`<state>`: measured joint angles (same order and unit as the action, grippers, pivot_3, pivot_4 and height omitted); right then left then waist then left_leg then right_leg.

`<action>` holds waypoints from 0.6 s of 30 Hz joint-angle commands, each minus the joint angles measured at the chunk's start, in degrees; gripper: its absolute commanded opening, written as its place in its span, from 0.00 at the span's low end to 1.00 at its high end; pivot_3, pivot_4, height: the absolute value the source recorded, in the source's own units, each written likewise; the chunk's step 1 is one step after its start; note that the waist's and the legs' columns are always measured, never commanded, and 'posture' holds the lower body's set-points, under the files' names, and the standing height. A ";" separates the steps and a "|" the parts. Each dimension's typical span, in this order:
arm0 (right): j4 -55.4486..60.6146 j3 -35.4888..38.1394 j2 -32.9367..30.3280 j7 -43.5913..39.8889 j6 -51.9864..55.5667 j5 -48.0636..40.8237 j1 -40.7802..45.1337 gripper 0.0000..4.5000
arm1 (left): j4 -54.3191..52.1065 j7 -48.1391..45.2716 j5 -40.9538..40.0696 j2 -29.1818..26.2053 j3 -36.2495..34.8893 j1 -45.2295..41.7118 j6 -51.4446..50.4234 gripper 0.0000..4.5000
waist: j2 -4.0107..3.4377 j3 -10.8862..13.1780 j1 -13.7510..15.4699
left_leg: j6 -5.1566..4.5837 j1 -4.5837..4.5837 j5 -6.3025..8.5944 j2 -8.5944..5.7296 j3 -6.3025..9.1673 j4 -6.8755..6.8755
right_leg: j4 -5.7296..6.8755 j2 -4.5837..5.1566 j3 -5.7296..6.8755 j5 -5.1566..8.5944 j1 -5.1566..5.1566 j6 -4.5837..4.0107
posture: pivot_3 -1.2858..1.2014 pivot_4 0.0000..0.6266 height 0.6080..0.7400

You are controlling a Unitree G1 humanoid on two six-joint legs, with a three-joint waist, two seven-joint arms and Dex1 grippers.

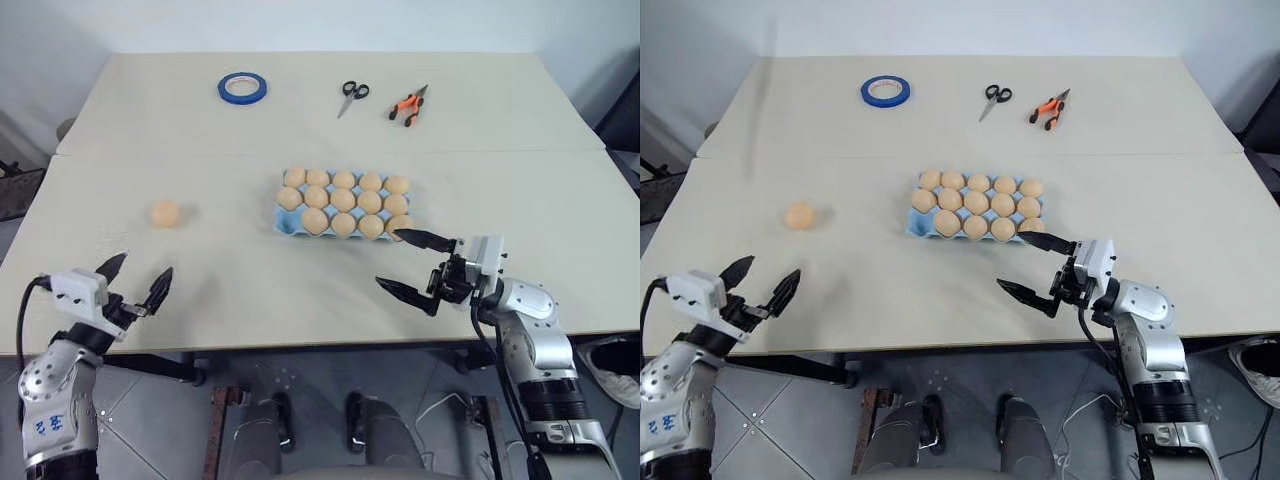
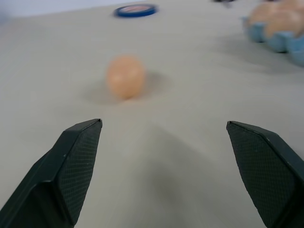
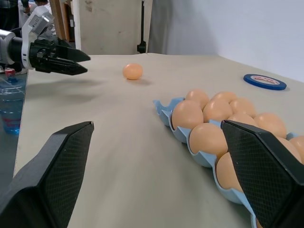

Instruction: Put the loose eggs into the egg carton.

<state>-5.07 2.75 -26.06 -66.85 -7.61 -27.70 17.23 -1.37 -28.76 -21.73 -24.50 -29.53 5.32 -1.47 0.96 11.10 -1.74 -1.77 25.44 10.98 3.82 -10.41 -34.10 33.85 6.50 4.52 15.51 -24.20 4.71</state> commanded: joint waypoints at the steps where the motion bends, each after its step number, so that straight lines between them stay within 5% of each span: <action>1: -0.59 0.62 0.18 -0.77 -1.12 -0.50 0.97 1.00 | -3.73 3.60 -1.27 1.38 -1.48 1.32 -1.13 1.00 | 0.02 -0.01 0.08 | 0.00 0.00 0.01 0.01 -0.01 0.00 | 0.00 0.00 0.02 0.00 -0.01 0.01 | 0.52 0.24 1.00; 18: -2.35 0.24 0.54 -1.51 -1.08 0.36 2.97 1.00 | 22.41 9.67 7.24 -4.70 8.68 -28.66 -6.15 1.00 | 0.22 -0.13 0.01 | 0.05 -0.04 -0.06 0.02 -0.40 -0.09 | 0.21 -0.04 0.12 -0.29 -0.27 0.16 | 0.52 0.24 1.00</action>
<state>-8.95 2.52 -25.70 -68.46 -7.73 -26.90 19.96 19.57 -19.36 -15.36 -27.86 -21.07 -22.28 -7.80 1.18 10.98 -1.73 -1.69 25.41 10.89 3.85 -10.89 -34.20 34.10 6.46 4.73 15.25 -24.53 4.85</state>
